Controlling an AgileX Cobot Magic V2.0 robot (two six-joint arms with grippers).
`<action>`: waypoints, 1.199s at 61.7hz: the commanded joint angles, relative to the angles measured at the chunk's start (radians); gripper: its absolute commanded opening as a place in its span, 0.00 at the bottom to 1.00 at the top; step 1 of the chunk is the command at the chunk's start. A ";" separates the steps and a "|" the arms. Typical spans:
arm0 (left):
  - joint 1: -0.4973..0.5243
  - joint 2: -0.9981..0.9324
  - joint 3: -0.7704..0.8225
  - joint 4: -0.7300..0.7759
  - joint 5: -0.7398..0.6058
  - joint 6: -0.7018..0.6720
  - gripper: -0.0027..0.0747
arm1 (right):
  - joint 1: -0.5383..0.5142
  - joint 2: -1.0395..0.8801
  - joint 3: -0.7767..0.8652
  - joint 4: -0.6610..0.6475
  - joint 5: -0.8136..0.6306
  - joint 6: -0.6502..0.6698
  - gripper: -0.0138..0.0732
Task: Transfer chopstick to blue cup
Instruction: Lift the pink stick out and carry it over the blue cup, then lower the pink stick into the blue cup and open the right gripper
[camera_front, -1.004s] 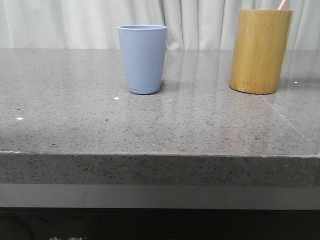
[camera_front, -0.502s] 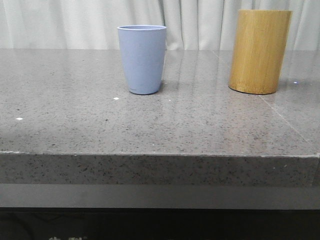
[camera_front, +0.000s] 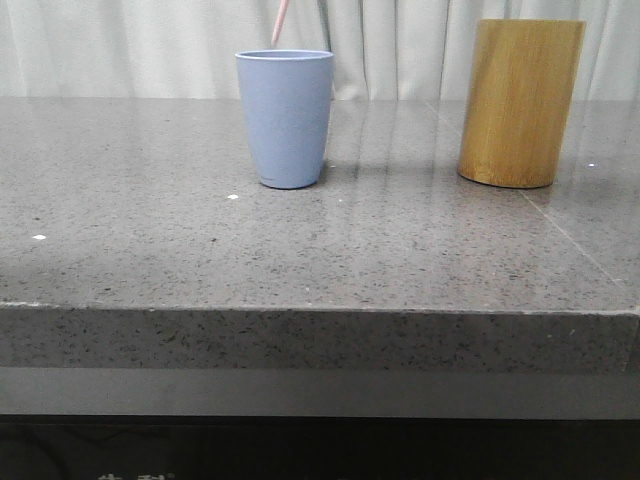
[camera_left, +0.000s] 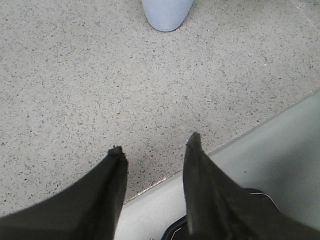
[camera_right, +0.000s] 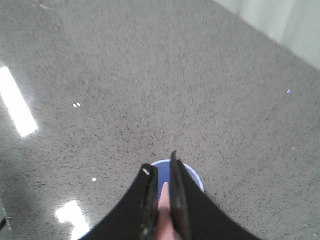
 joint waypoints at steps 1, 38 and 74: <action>-0.007 -0.013 -0.027 -0.009 -0.061 -0.010 0.40 | -0.001 0.006 -0.028 0.023 -0.082 -0.012 0.09; -0.007 -0.013 -0.027 -0.019 -0.068 -0.010 0.40 | -0.003 -0.019 -0.031 0.014 -0.042 -0.011 0.54; -0.007 -0.013 -0.027 -0.019 -0.070 -0.010 0.40 | -0.095 -0.477 0.353 -0.387 0.069 0.416 0.54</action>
